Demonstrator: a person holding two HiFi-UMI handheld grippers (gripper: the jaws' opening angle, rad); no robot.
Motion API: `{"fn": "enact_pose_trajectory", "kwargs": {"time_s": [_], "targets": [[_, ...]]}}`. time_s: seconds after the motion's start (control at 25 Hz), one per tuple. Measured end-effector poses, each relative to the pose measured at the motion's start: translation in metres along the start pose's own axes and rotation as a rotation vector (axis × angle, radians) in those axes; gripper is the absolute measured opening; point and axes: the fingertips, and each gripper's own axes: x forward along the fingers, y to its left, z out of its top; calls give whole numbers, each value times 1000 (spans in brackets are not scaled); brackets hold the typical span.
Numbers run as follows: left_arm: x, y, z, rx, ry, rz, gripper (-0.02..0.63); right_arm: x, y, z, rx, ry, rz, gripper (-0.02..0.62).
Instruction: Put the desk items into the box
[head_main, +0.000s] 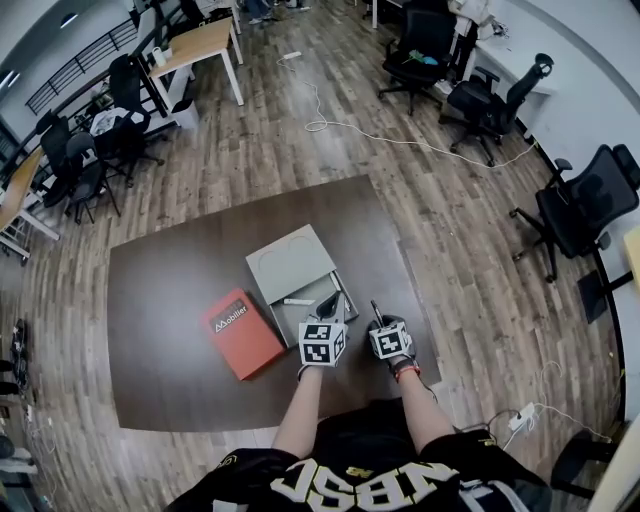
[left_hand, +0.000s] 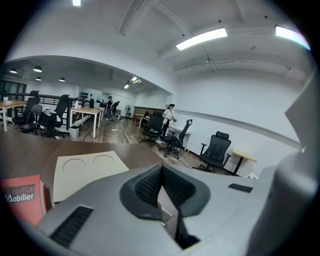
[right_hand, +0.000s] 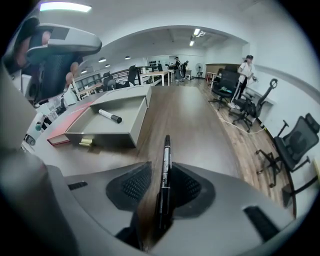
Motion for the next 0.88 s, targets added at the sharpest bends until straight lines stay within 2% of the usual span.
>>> {"fn": "enact_pose_trajectory", "kwargs": {"time_s": [0.24, 0.36, 0.64, 0.88], "targets": [[-3, 2, -1, 10, 3, -4, 14, 2, 3, 1, 23, -12, 5, 94], [-4, 0, -3, 14, 6, -9, 14, 4, -3, -1, 49, -12, -7, 52], [-10, 4, -1, 17, -3, -5, 14, -3, -7, 1, 123, 4, 4, 49], [-15, 8, 2, 10, -14, 7, 14, -16, -8, 11, 174, -41, 10, 49]]}}
